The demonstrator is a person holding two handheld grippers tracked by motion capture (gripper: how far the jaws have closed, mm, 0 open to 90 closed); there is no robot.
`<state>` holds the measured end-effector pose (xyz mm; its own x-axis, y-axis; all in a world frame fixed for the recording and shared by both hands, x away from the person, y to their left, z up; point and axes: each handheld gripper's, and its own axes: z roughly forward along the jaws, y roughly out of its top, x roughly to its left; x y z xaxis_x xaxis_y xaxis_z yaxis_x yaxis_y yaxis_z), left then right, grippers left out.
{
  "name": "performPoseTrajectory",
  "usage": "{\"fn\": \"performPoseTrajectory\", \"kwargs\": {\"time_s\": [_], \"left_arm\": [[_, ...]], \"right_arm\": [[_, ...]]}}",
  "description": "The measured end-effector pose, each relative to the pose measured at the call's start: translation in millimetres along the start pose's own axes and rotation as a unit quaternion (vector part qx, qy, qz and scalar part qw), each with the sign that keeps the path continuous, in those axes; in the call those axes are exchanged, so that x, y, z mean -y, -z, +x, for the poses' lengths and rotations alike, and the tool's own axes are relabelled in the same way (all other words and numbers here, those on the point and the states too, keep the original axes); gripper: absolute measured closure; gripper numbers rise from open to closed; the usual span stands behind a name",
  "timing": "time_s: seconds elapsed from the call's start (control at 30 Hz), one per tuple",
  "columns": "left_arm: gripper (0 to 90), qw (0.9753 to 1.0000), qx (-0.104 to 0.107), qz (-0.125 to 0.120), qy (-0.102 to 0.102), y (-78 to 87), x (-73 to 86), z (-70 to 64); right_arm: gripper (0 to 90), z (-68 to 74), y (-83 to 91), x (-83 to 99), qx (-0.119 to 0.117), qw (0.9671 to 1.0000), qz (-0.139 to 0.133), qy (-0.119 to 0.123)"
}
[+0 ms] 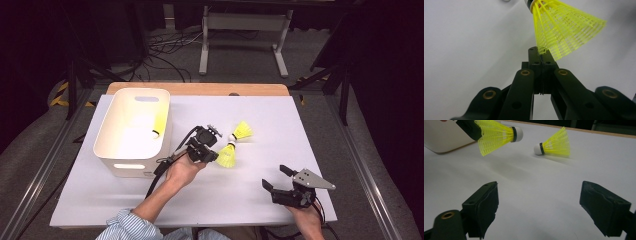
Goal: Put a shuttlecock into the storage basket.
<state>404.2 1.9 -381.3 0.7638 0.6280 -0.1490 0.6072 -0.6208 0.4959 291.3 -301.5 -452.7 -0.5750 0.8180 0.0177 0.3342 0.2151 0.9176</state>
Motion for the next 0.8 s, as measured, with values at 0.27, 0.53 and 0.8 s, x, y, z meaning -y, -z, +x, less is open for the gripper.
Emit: {"fn": "performPoseTrajectory", "kwargs": {"time_s": [0.27, 0.53, 0.8], "left_arm": [[90.0, 1.0, -0.004, -0.001, 0.0, 12.3, -1.2, 1.4], [90.0, 0.9998, -0.016, -0.006, -0.006, 27.8, -0.5, 1.1], [90.0, 0.9997, -0.021, -0.007, -0.005, 38.9, -0.4, 3.7]], "right_arm": [[16.1, 0.0, -0.1, 0.0, 0.0, 1.0, 0.0, 0.0], [16.1, 0.0, -0.3, 0.0, 0.001, 1.0, 0.0, 0.0], [16.1, -0.1, 0.0, 0.0, 0.001, 1.0, -0.001, -0.001]]}}
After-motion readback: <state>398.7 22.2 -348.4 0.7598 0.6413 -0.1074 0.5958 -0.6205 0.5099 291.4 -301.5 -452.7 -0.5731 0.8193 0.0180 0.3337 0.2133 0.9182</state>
